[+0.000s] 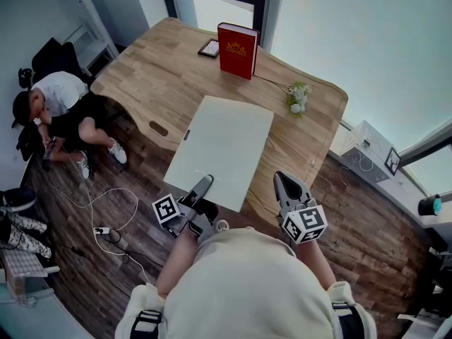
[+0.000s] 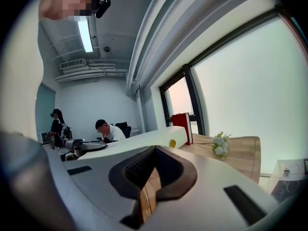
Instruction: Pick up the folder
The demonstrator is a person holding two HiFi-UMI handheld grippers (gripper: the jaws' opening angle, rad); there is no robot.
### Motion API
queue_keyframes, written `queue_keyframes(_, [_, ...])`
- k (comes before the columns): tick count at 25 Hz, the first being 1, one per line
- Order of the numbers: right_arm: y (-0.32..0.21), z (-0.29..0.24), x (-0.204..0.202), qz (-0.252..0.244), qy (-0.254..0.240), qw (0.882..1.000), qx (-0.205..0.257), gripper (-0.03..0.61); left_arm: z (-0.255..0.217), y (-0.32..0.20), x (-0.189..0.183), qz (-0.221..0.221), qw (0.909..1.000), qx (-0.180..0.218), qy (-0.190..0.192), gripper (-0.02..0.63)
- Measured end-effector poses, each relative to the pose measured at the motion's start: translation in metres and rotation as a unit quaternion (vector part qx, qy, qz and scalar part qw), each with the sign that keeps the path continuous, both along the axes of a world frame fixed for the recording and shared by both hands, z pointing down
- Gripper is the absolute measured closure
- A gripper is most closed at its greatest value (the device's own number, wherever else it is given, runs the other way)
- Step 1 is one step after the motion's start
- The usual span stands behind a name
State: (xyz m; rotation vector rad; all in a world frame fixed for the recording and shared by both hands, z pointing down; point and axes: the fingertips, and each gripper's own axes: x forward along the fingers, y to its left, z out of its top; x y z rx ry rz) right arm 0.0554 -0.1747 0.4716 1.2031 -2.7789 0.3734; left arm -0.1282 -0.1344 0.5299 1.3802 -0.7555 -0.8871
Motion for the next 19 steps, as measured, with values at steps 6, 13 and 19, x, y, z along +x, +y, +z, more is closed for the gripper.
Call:
queue_keyframes(6, [-0.0001,-0.0008,-0.0036,-0.007,-0.002,1.000,0.001,0.560,0.0010,-0.0003,-0.0024,-0.001,1.0000,-0.004,0.003,0.328])
queue_keyframes(13, [-0.0014,-0.0001,-0.0075,-0.009,-0.002,1.000,0.001,0.560,0.0044,-0.0009,-0.0056,0.001,1.0000,-0.008,-0.001,0.328])
queue_keyframes(19, [-0.0022,-0.0011,-0.0082,-0.008,-0.001,1.000,0.003,0.560,0.0073,-0.0010,-0.0081,0.000,0.9999,-0.010,0.000,0.328])
